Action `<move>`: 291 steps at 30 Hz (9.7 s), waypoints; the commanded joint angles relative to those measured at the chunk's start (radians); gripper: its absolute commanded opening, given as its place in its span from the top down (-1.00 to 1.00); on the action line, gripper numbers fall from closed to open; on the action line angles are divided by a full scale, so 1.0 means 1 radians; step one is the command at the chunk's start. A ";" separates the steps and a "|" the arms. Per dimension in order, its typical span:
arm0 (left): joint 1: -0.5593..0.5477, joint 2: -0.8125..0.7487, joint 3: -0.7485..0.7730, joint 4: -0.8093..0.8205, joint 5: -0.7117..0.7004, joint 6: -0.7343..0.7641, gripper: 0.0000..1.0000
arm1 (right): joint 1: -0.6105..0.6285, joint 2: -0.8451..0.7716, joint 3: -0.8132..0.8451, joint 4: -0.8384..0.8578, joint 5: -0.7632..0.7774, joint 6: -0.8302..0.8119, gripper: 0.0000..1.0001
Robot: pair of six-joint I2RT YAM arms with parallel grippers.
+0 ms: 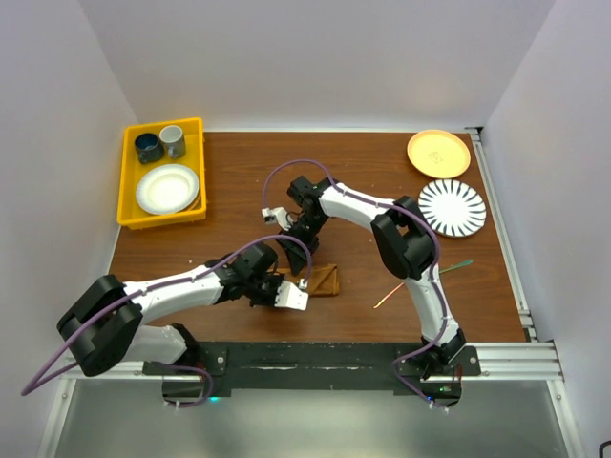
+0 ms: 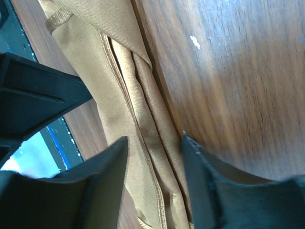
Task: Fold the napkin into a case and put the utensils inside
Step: Pick up the smaller rectangle-folded napkin from the center of the board, then turn over the smaller rectangle folded napkin at the center of the board, then rotate the smaller rectangle-folded napkin at the center of the board.
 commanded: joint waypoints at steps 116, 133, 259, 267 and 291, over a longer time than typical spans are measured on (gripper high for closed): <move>0.506 0.274 0.304 -0.296 0.569 0.064 -0.02 | 0.616 -0.620 -1.078 1.515 1.365 -0.513 1.00; 0.455 0.211 0.278 -0.195 0.437 -0.073 1.00 | 0.613 -0.702 -1.010 1.281 1.318 -0.399 0.69; 0.372 0.007 0.310 -0.305 0.101 0.015 0.49 | -0.039 -0.451 -0.377 0.201 0.307 0.239 -0.10; 0.369 0.036 0.205 -0.286 0.044 0.104 0.63 | -0.040 -0.359 -0.411 0.236 0.408 0.233 0.04; -0.029 -0.018 0.183 -0.154 0.000 -0.306 0.28 | -0.043 -0.043 0.059 0.284 0.310 0.125 -0.34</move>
